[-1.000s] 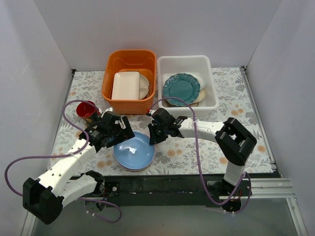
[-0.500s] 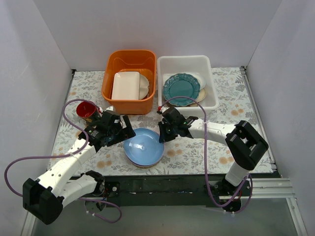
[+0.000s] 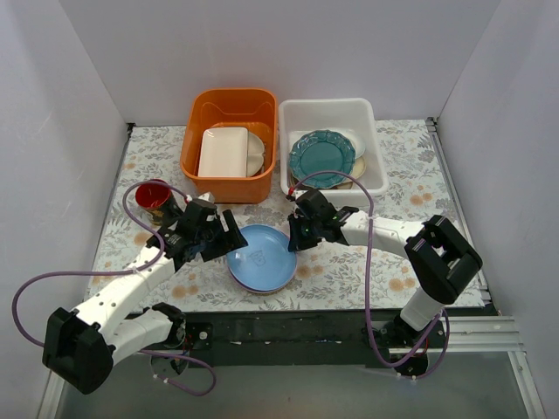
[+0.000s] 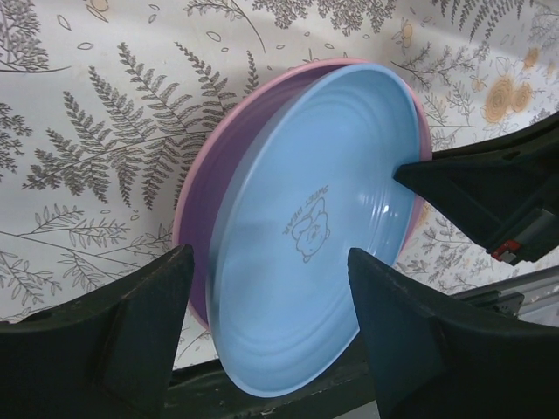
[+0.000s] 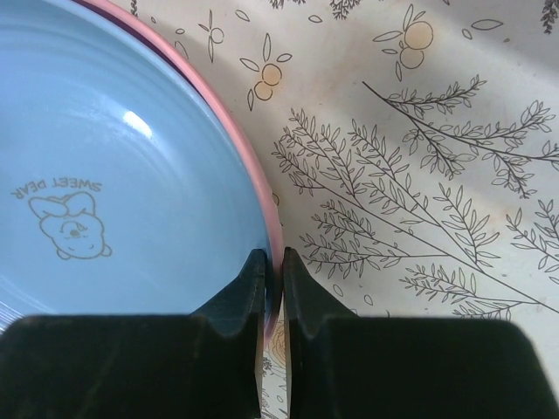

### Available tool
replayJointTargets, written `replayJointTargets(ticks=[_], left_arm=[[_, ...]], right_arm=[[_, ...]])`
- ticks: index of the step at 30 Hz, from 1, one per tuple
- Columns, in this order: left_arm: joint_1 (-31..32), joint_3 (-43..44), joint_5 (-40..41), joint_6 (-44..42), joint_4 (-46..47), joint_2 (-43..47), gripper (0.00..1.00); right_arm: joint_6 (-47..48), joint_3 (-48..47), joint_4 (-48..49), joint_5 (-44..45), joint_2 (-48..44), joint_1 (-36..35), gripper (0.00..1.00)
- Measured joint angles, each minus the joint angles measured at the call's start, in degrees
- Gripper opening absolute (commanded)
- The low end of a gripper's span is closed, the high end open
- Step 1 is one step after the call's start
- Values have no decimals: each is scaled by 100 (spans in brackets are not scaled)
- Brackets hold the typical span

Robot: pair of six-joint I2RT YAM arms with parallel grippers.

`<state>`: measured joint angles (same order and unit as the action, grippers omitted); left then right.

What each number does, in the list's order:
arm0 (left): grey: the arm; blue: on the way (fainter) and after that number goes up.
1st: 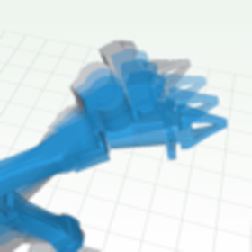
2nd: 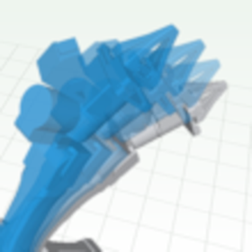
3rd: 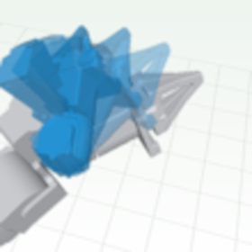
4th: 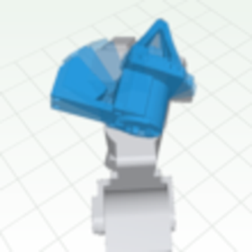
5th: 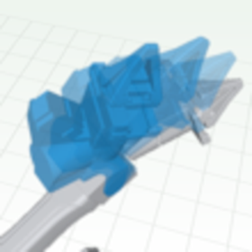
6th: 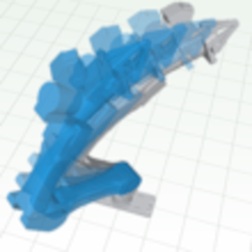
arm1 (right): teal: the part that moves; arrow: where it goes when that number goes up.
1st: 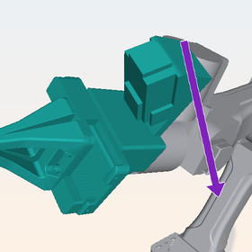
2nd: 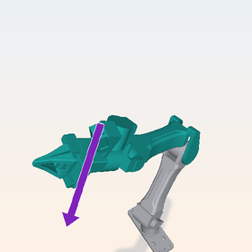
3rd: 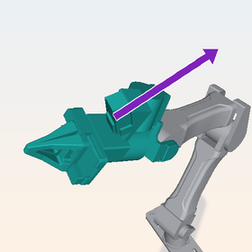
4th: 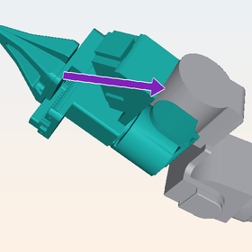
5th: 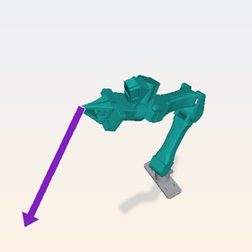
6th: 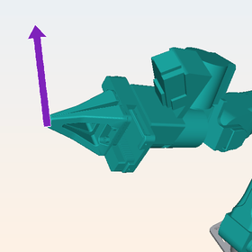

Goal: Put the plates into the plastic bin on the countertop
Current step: Pick up the plate at the center of the board.

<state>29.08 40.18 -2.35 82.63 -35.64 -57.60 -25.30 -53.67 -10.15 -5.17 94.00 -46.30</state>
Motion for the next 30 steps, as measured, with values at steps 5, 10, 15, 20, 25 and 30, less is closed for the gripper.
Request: replayJointTargets(ticks=[5,10,15,20,25,30], left_arm=[[0,-177,-289,63,341,-17,64],[-11,-400,-483,133,643,-127,59],[-11,-509,-619,179,787,-229,47],[-15,-553,-610,164,769,-243,10],[-37,-610,-708,118,787,-321,0],[-37,-610,-761,118,828,-361,0]], right_arm=[[20,0,0,-22,0,20,6],[26,13,7,-55,-2,50,6],[44,22,2,-98,-9,72,6],[149,24,-72,-85,-37,107,7],[212,28,-188,-59,-83,173,9],[254,28,-238,-39,-118,173,23]])
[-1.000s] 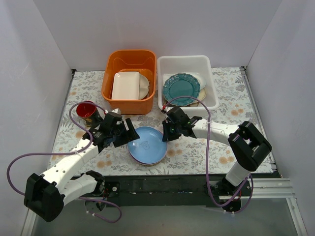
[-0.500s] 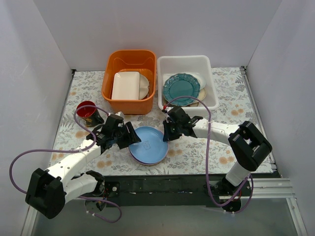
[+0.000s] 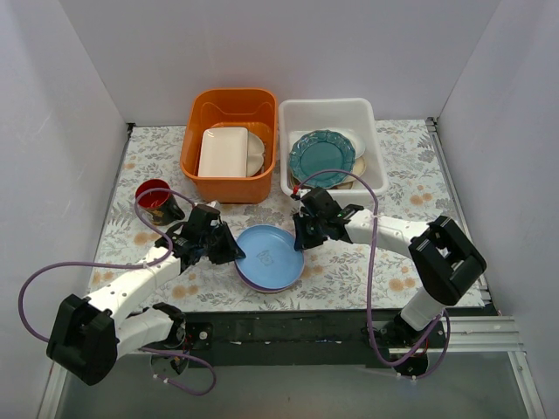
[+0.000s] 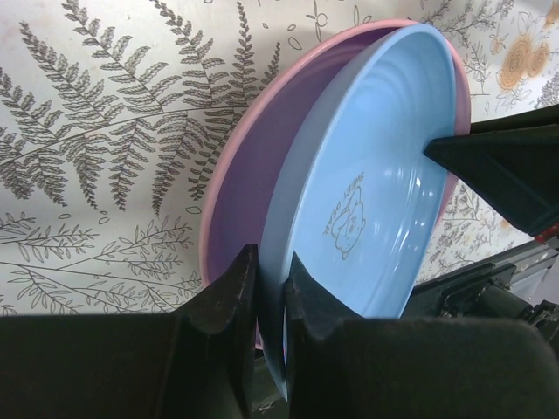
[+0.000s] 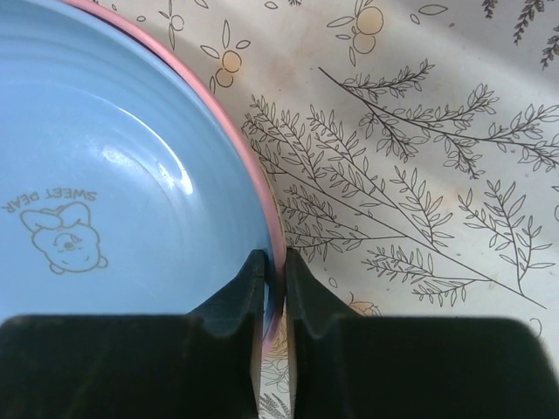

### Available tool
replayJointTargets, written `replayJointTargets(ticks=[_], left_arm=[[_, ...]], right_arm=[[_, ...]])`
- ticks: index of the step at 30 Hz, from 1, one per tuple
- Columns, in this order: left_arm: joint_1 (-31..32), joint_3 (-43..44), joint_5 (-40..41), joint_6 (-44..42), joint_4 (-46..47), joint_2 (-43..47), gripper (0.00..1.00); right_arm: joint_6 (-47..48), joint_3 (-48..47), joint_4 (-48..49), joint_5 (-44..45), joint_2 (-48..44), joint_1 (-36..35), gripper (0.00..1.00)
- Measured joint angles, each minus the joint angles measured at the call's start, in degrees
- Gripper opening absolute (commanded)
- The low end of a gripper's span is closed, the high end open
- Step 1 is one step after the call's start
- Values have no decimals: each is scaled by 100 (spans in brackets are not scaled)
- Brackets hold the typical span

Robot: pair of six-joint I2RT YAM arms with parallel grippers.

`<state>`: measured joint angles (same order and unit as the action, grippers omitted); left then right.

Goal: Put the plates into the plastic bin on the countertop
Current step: Pick up the plate at the center of the board, then place the plate in the plastic bin.

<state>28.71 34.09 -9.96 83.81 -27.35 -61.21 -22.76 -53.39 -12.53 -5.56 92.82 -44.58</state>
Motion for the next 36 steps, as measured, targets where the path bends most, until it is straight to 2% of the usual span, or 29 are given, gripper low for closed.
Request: replayJointTargets(ticks=[4,5,7,11,17,24,36], left_arm=[[2,0,-22,20,48,-4,0],[9,0,-22,26,48,-4,0],[11,2,-17,35,48,4,0],[11,42,13,37,28,28,0],[11,177,57,35,-7,44,0],[11,291,101,37,-90,168,0],[11,358,116,26,11,850,0]], right_arm=[[74,24,-109,57,-81,-9,39],[94,57,-142,90,-118,-13,47],[144,107,-229,96,-192,-13,53],[229,177,-354,101,-466,-17,74],[343,177,-365,63,-966,-17,94],[352,348,-127,-492,-1460,125,98],[96,802,573,-1720,-2188,907,98]])
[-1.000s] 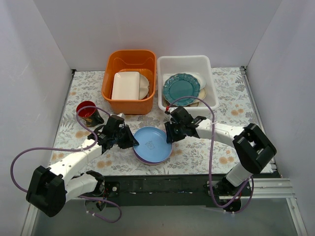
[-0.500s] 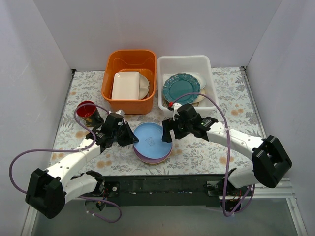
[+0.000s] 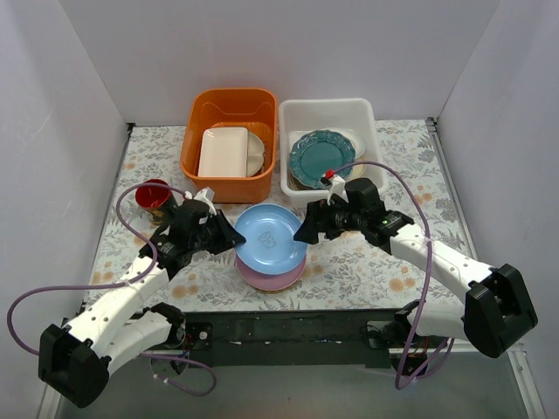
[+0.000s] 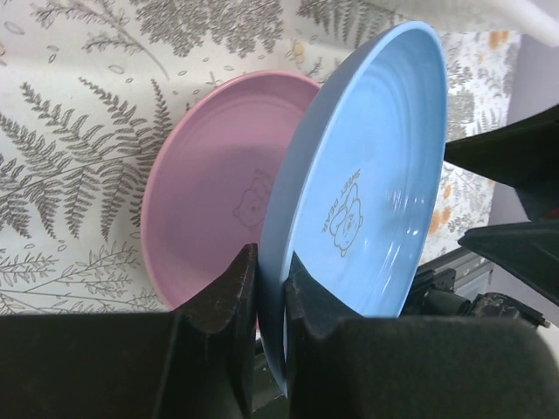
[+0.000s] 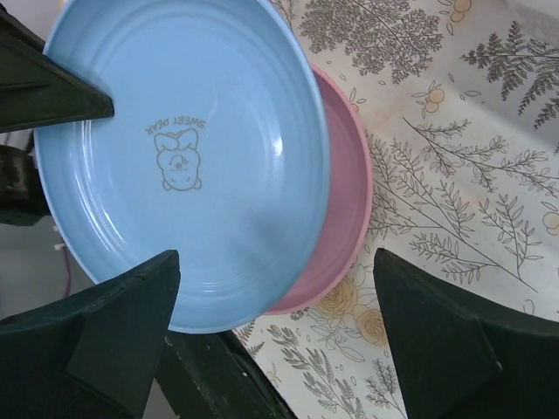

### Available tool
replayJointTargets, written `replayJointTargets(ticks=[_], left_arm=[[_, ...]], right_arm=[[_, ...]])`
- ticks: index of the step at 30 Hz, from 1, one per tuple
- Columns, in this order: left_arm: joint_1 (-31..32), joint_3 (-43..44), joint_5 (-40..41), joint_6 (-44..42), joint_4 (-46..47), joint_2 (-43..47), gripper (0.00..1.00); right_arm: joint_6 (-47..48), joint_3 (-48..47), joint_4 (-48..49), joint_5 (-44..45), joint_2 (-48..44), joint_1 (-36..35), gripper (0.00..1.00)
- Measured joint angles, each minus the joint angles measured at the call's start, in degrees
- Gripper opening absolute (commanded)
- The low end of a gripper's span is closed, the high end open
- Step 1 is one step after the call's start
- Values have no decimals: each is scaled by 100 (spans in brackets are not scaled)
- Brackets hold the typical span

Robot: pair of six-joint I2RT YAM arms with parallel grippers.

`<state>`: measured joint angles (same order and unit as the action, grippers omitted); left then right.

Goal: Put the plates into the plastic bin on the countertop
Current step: Place the plate in the plastic bin.

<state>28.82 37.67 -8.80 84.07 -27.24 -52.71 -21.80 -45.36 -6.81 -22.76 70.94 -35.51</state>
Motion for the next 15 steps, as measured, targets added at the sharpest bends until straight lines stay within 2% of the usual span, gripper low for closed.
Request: replayJointTargets(ticks=[5,10,13,15], left_arm=[[0,-2,-188,22,297,216,0],[0,-48,-509,87,713,256,0],[0,-57,-667,107,852,223,0],[0,-57,-745,116,938,184,0]], right_arm=[[-308,339,450,-651,-83,358,98],[-516,428,774,-1067,-83,400,97],[-592,435,933,-1217,-83,402,90],[-662,446,1054,-1327,-83,407,76]])
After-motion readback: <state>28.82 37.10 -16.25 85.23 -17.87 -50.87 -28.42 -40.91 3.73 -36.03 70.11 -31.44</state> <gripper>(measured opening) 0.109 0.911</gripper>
